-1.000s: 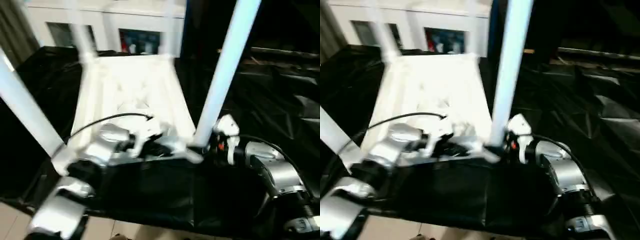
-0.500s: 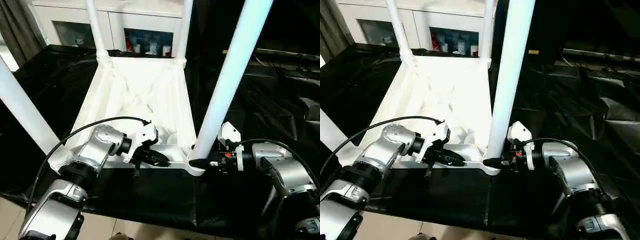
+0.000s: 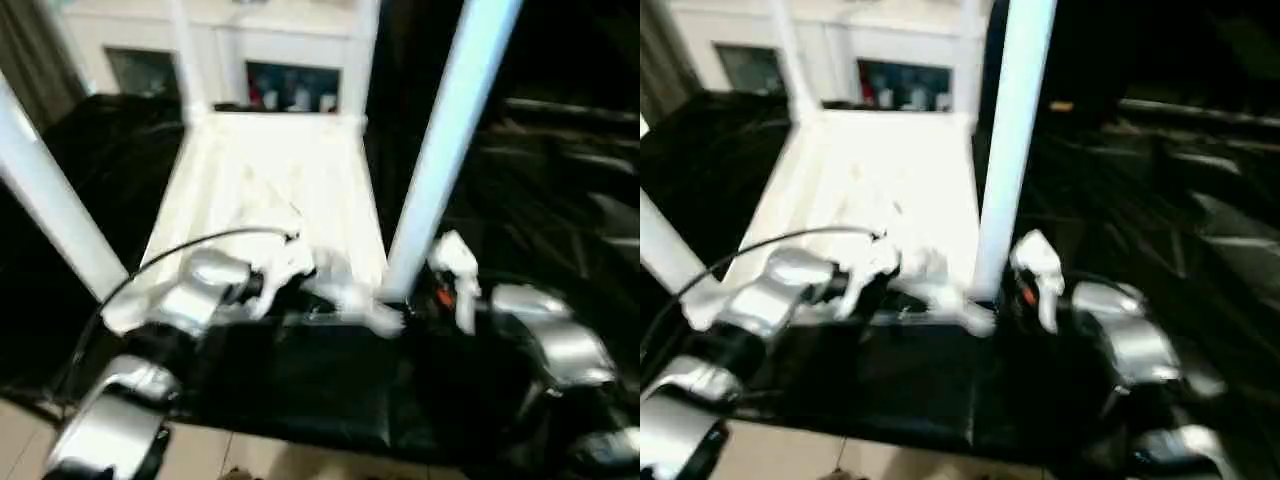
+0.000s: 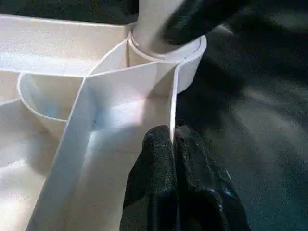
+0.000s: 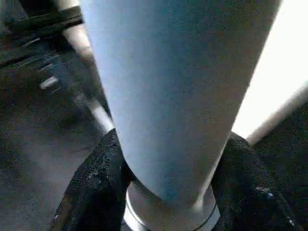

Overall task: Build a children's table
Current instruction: Rotate leg to tighten

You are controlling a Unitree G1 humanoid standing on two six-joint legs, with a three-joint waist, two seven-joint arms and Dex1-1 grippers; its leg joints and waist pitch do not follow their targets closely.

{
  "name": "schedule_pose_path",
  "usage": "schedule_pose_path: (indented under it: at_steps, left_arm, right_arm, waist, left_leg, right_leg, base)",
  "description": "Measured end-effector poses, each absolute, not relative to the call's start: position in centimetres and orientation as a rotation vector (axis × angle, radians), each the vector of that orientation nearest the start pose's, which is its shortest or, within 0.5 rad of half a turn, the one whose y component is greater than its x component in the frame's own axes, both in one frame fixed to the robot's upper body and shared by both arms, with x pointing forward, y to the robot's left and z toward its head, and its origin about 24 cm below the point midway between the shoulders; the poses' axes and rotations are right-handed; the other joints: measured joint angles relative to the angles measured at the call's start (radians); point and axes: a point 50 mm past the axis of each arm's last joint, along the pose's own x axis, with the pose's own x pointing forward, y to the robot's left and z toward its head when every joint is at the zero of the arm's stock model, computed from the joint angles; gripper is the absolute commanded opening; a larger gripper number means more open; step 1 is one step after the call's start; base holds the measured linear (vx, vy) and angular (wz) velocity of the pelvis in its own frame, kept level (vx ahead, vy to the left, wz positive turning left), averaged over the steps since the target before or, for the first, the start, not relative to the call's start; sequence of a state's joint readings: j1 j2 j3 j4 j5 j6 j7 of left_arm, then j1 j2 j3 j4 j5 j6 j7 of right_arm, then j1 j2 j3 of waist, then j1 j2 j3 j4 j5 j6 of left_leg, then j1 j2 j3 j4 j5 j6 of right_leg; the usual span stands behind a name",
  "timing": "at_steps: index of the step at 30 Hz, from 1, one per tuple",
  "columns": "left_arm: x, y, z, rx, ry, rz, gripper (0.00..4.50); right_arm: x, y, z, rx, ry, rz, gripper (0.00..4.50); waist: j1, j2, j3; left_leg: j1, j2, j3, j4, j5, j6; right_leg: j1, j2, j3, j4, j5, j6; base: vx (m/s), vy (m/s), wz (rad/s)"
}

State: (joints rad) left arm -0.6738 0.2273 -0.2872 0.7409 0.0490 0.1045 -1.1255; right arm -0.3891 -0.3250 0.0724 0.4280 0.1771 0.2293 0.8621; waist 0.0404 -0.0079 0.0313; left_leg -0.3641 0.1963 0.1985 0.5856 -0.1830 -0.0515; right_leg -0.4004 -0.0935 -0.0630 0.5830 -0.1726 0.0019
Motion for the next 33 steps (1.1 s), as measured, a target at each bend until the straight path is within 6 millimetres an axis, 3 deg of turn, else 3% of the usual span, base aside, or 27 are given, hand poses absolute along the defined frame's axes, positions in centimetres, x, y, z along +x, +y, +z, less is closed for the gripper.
schedule_pose_path:
  at_steps: [1, 6, 10, 15, 16, 17, 22, 30, 33]
  left_arm:
    - [32.9, 8.8, 4.3, 0.333, 0.439, -1.266, 0.0]
    - [33.3, 5.8, 4.0, 0.319, 0.407, -1.152, 0.0]
    - [33.3, 4.4, 3.8, 0.314, 0.396, -1.099, 0.0]
    - [33.4, 3.9, 3.7, 0.321, 0.386, -1.087, 0.0]
    - [33.3, 3.9, 3.6, 0.321, 0.385, -1.089, 0.0]
    - [33.3, 3.9, 3.6, 0.322, 0.384, -1.093, 0.0]
    - [33.3, 4.1, 3.7, 0.327, 0.383, -1.121, 0.0]
    - [32.5, 7.0, 4.2, 0.331, 0.415, -1.341, 0.0]
    - [32.0, 7.8, 4.3, 0.327, 0.43, -1.415, 0.0]
  right_arm:
    - [31.0, -16.1, 3.6, -0.027, 0.329, 0.765, 1.98]
    - [31.9, -15.6, 3.1, 0.037, 0.304, 0.477, 1.95]
    - [32.1, -14.9, 2.9, 0.051, 0.287, 0.335, 1.95]
    - [32.1, -14.8, 2.8, 0.038, 0.276, 0.289, 1.95]
    - [32.1, -14.8, 2.8, 0.037, 0.275, 0.288, 2.51]
    - [32.1, -14.9, 2.8, 0.041, 0.273, 0.289, 2.64]
    - [32.0, -15.2, 2.9, 0.066, 0.269, 0.353, 2.84]
    - [29.8, -18.1, 4.4, -0.076, 0.324, 0.824, 2.84]
    - [29.2, -18.4, 5.0, -0.072, 0.353, 0.948, 2.84]
  waist:
    - [-0.01, -0.002, 0.001]
    - [-0.015, -0.003, 0.0]
    - [-0.013, -0.003, -0.001]
    - [-0.013, -0.001, -0.003]
    - [-0.013, 0.0, -0.003]
    - [-0.013, 0.0, -0.003]
    - [-0.013, 0.0, -0.003]
    - [-0.006, 0.0, -0.003]
    - [0.006, 0.0, -0.003]
  left_leg:
    - [0.0, 0.0, 0.0, 0.001, 0.0, 0.0]
    - [0.0, -0.002, -0.001, 0.001, 0.0, 0.0]
    - [0.0, -0.002, -0.001, 0.0, 0.0, 0.0]
    - [0.0, -0.004, -0.001, 0.0, 0.0, 0.0]
    - [0.0, -0.004, -0.001, 0.0, 0.0, 0.0]
    - [0.0, -0.004, -0.001, 0.0, 0.0, 0.0]
    - [0.0, -0.004, -0.002, -0.002, 0.0, 0.0]
    - [-0.002, -0.003, -0.001, -0.011, 0.0, 0.0]
    - [-0.002, -0.001, -0.001, -0.013, 0.0, 0.001]
  right_leg:
    - [0.0, 0.0, 0.0, 0.0, 0.0, 0.0]
    - [0.001, 0.0, 0.001, -0.006, 0.0, 0.001]
    - [0.001, 0.0, 0.002, -0.006, 0.0, 0.001]
    - [0.003, 0.0, 0.003, -0.007, 0.0, 0.001]
    - [0.003, 0.0, 0.003, -0.007, 0.0, 0.001]
    - [0.002, 0.0, 0.003, -0.007, 0.0, 0.001]
    - [0.002, 0.0, 0.003, -0.007, 0.0, 0.001]
    - [-0.002, 0.0, 0.001, -0.005, 0.002, -0.002]
    - [-0.002, 0.0, -0.001, -0.005, 0.001, 0.0]
  base:
    - [0.0, 0.0, 0.0]
    - [0.0, 0.0, 0.0]
    - [0.0, 0.0, 0.0]
    - [0.0, 0.0, 0.0]
    - [0.0, 0.0, 0.0]
    - [0.0, 0.0, 0.0]
    - [0.0, 0.0, 0.0]
    - [0.0, 0.0, 0.0]
    - [0.0, 0.0, 0.0]
